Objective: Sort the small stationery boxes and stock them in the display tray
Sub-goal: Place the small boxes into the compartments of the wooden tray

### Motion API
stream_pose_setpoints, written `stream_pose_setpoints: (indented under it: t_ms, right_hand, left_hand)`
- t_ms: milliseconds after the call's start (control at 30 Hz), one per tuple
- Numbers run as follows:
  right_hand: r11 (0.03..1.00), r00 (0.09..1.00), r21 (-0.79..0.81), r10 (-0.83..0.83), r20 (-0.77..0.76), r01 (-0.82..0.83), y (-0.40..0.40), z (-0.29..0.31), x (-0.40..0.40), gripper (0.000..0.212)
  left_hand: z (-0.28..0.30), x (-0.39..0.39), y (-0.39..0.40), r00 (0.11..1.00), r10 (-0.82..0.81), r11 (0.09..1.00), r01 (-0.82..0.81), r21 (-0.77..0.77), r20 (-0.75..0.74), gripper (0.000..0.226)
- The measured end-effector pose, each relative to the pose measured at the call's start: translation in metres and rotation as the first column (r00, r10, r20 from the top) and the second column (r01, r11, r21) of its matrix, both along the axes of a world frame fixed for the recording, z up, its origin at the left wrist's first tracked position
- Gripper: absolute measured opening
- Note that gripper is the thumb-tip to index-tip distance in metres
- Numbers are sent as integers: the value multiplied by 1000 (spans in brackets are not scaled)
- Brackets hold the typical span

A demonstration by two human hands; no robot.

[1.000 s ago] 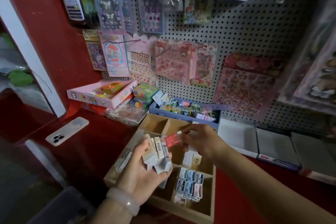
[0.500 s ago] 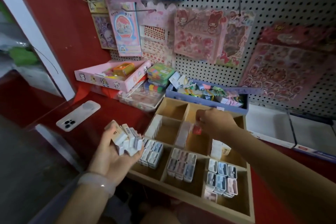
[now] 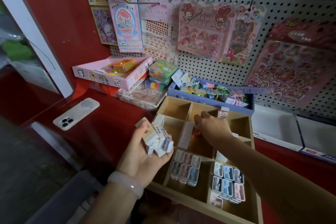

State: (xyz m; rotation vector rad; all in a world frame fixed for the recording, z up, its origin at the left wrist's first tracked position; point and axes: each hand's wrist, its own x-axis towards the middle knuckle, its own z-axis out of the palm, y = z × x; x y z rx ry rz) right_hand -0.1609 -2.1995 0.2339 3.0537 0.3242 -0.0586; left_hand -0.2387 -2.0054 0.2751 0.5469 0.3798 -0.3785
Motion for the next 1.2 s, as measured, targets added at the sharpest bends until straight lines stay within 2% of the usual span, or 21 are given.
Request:
stream_pose_setpoints:
  t_ms: [100,167,200,233,267,300,333,367,433,600,633,733,800,933,1000,1067,1100,1133,1200]
  right_hand:
    - [993,997,89,-71,-20,73,-2,4,1,40]
    - [914,981,359,-167,-93,190,-9,16,1,30]
    - [783,966,568,-172,-195,254,-16,23,-1,25]
    - [568,942,756,-122,-314,325,-22,31,-4,23]
    - [317,915,865,-22,-403,388,-28,38,-9,25]
    - [109,895,896,77,-440,431,-34,42,-15,27]
    - [-11,885,894,149,-442,448,-40,43,-20,27]
    - [-48,882,893,190,-432,448,-45,42,-25,26]
    - [-19,887,904,201,-415,428,-51,37,-30,26]
    - [47,927,930,65,-368,366,-73,33,-45,14]
    - [93,932,929,25,-361,357,-78,33,-48,14]
    - [356,957,888,-123,-264,291,-93,31,-56,8]
    - [435,968,867,-159,-194,245,-99,29,-61,3]
    - [565,970,800,-230,-82,201,-89,32,-63,7]
    - [603,973,778,-225,-45,176,-67,33,-54,15]
    - [631,983,761,-181,-39,146,-35,32,-37,20]
    - [654,988,747,-150,-31,123,-17,31,-28,22]
    - [688,993,720,-117,-11,89,0,27,-17,22]
    - [781,998,624,-54,29,24,32,18,2,19]
  left_hand:
    - [-1,-2,-3,1000,-13,1000,13,-17,-20,34]
    - [0,-4,-4,999,-21,1000,21,-3,-26,33]
    - [1,-5,-6,999,-23,1000,23,-1,-30,33]
    - [1,-6,-7,999,-21,1000,20,-7,-38,32]
    - [2,-6,-8,999,-19,1000,19,-12,-46,33]
    - [3,-6,-10,999,-20,1000,19,-11,-50,36]
    - [3,-6,-12,998,-23,1000,23,-7,-50,41]
    - [3,-7,-14,998,-28,1000,28,-3,-49,46]
    - [4,-9,-17,998,-37,999,37,-1,-43,51]
    - [5,-14,-23,999,-43,999,44,24,-30,46]
    - [5,-15,-25,999,-46,999,47,28,-22,44]
    - [4,-19,-32,999,-42,999,42,34,-7,34]
    - [5,-21,-36,999,-47,998,47,31,1,32]
    - [2,-20,-23,999,-10,1000,9,26,40,28]
    - [-1,-15,-8,997,58,998,-58,0,56,28]
    - [-4,-10,8,988,134,991,-134,-4,72,53]
    - [-3,-8,14,985,158,987,-159,1,75,56]
    - [-2,-7,20,982,172,985,-172,-9,83,53]
    - [3,-6,28,981,180,984,-180,-2,74,29]
